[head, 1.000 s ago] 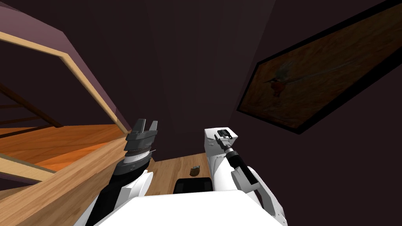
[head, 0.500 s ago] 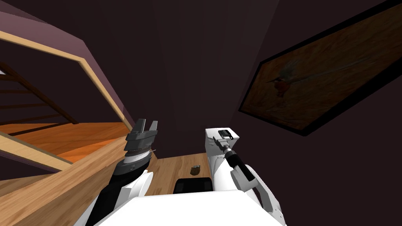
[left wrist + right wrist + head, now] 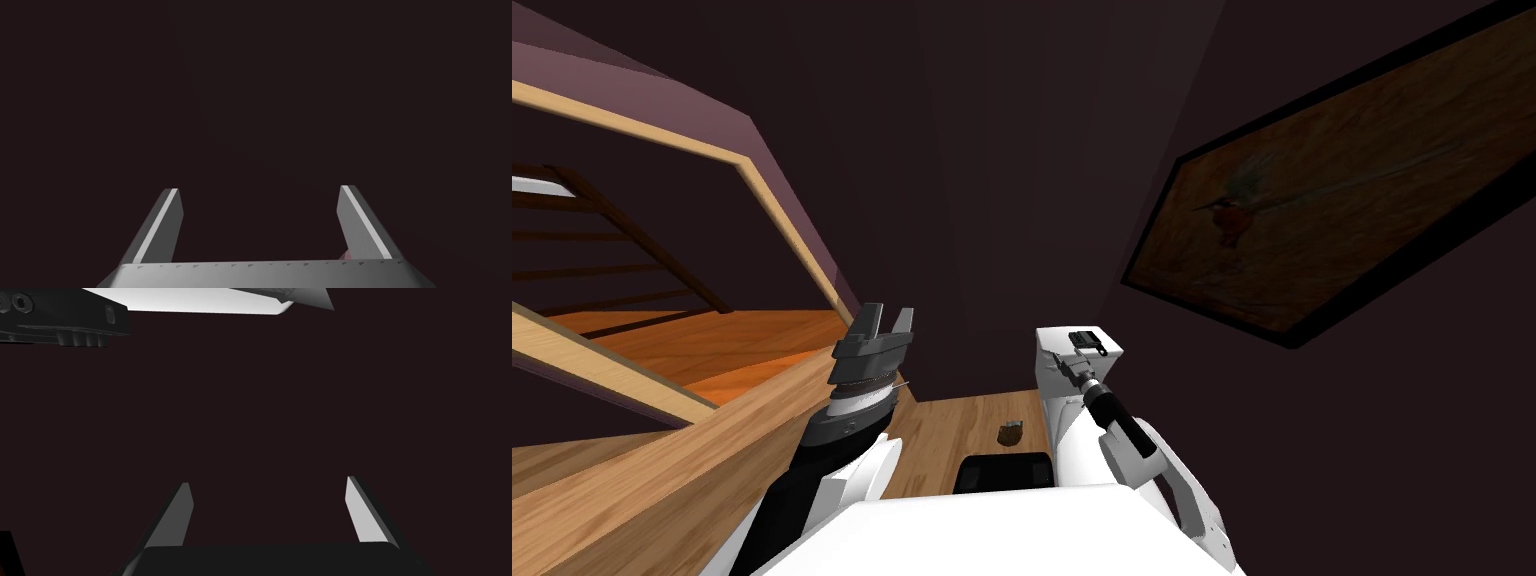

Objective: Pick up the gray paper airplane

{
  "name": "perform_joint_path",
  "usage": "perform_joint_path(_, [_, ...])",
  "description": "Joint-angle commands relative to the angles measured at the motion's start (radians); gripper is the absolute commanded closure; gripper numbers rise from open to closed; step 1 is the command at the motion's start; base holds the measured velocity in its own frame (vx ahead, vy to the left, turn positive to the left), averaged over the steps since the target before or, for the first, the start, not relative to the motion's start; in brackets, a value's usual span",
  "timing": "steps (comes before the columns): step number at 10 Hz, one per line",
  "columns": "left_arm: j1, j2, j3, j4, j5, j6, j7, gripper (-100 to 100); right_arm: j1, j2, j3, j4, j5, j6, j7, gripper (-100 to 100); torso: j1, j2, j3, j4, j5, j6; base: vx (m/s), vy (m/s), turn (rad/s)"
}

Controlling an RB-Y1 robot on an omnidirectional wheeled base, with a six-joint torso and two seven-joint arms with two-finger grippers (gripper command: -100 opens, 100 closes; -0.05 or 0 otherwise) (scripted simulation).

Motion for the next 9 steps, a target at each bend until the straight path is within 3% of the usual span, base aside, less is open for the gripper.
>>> perform_joint_path(1, [0.000,0.000,0.000,0.000,0.000,0.000,0.000,0,-0.001,0.000,0.000,0.001,0.000,0.000,0.002,-100,0.000,0.000,0.000,0.000,0.000,0.000,0.004,0.003,-0.013])
perform_joint_path(6, [0.000,0.000,0.000,0.000,0.000,0.000,0.000,0,-0.001,0.000,0.000,0.001,0.000,0.000,0.002,-100,-0.001,0.001,0.000,0.000,0.000,0.000,-0.001,0.000,0.002])
perform_joint_path(9, [0.000,0.000,0.000,0.000,0.000,0.000,0.000,0,0.026,-0.054,0.025,-0.015,0.025,0.027,0.075,-100,-0.001,-0.003,-0.002,-0.001,0.000,0.000,0.056,0.000,0.070])
